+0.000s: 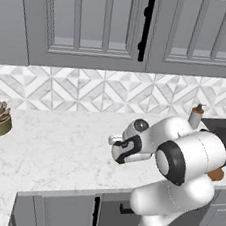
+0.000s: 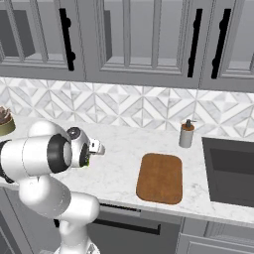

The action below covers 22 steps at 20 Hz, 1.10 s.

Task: Pick up the sponge from the counter and clean the cutting board by briefly scrubbing or pressing down on the cutting board. Once finished, release the sponge.

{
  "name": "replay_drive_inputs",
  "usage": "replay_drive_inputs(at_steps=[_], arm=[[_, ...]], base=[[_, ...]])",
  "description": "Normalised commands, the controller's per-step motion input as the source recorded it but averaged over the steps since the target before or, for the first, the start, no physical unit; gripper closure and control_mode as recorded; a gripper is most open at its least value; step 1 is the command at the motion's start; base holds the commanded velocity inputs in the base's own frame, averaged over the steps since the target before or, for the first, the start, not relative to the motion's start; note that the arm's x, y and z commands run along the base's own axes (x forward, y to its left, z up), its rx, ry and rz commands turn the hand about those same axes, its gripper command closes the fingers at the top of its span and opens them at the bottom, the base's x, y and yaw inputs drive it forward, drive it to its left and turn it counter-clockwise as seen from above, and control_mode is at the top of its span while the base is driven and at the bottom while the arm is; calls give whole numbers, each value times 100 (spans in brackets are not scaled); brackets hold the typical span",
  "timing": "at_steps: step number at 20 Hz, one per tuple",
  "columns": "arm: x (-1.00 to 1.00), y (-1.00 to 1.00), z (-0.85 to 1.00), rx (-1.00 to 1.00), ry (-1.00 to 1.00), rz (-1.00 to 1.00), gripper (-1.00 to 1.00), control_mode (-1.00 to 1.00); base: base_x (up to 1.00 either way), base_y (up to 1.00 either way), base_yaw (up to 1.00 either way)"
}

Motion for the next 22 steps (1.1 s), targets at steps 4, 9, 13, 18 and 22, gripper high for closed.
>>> replay_drive_inputs(at_steps=[4, 9, 13, 18, 22], arm=[[38, 0, 4, 0, 0, 0, -100, -100], [3, 0, 59, 0, 0, 0, -100, -100], [-44, 0, 94, 1, -1, 0, -100, -100], [-91, 0, 97, 2, -8, 0, -100, -100], [-100, -12, 89, 6, -4, -1, -100, -100]], base=[[0, 0, 0], [0, 0, 0], [0, 0, 0], [0, 0, 0], [0, 0, 0]])
